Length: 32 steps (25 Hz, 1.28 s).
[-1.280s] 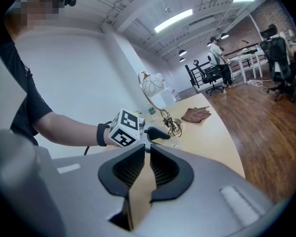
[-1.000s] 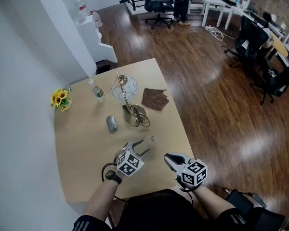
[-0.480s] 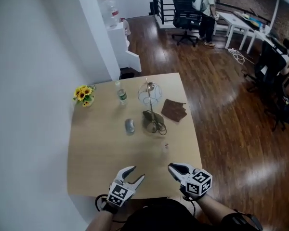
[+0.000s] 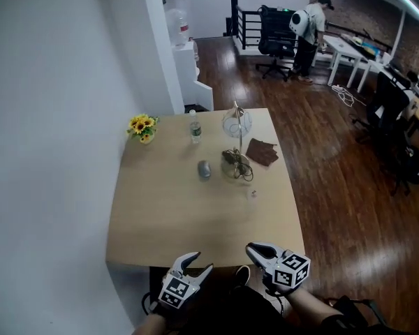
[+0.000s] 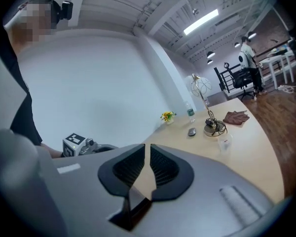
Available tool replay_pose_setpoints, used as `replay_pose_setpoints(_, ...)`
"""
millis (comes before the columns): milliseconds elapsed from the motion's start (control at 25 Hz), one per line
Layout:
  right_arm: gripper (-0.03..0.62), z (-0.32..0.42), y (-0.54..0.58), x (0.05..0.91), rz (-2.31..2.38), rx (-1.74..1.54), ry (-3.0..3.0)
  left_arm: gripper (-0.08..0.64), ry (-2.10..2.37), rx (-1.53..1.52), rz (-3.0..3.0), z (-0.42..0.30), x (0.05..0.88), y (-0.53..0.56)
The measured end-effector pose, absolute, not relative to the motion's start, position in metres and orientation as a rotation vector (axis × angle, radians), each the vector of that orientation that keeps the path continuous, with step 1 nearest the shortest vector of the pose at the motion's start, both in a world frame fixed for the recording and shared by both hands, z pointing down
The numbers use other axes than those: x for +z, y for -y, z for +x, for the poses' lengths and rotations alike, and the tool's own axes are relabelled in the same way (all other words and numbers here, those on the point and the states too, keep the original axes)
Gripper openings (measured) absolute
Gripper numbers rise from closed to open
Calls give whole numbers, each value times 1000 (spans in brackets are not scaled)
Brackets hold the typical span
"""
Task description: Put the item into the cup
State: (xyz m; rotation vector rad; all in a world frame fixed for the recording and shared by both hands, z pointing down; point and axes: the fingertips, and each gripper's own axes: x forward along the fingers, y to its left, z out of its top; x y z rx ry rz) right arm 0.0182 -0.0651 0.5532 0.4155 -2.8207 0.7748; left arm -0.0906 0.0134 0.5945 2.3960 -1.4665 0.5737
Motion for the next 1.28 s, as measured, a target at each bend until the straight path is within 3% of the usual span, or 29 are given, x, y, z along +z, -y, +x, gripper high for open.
replay_pose_setpoints(360, 37, 34, -69, 523, 468, 713, 2864, 207, 1438, 518, 2491, -71, 559, -142)
replay_pose_setpoints(480, 8, 39, -96, 511, 466, 687, 2863, 207, 1429, 497, 2502, -66, 553, -165)
replay_pose_setpoints(1280, 8, 68, -144, 493, 418, 538, 2885, 207, 1469, 431, 2527, -28, 533, -201)
